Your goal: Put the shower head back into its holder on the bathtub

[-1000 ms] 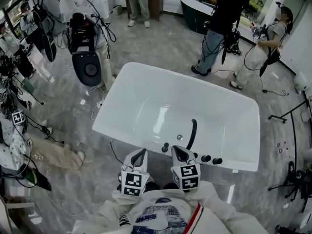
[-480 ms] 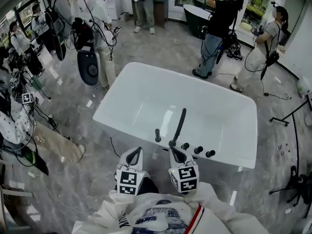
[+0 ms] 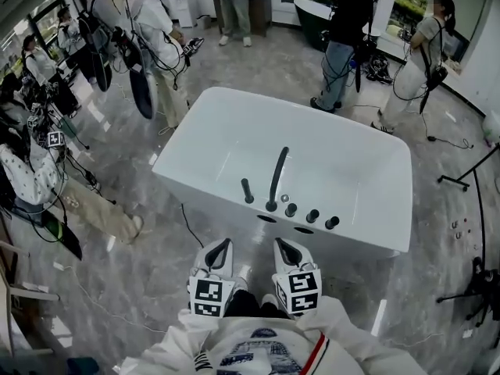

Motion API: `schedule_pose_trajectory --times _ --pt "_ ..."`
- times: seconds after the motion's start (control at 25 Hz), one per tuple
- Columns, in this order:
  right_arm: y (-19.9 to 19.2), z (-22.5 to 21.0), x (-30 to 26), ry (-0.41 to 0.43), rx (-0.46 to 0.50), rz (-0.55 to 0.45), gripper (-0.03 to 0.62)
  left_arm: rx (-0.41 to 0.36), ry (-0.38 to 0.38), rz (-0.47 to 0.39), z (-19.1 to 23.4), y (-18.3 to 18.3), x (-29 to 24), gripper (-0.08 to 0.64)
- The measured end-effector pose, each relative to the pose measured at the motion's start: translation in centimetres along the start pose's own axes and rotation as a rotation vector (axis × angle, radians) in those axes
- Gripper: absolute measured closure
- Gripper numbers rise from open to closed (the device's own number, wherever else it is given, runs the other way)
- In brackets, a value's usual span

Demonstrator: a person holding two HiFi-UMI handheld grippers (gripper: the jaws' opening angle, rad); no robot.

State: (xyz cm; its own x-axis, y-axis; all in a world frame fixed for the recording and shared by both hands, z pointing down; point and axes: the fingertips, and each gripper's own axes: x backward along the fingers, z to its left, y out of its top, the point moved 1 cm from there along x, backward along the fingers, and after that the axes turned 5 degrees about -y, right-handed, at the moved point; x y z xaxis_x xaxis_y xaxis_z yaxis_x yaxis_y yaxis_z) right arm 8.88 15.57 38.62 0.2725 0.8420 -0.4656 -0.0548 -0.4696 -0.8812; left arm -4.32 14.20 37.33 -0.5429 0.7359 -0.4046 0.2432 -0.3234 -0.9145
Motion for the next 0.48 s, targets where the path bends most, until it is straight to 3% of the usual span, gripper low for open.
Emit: schedule_pose_trajectory --times 0.48 --pt "0.5 2.8 1.9 -0.032 0.014 -0.018 0.588 -0.022 -0.058 -0.006 -0.7 -0.3 2.7 0.56"
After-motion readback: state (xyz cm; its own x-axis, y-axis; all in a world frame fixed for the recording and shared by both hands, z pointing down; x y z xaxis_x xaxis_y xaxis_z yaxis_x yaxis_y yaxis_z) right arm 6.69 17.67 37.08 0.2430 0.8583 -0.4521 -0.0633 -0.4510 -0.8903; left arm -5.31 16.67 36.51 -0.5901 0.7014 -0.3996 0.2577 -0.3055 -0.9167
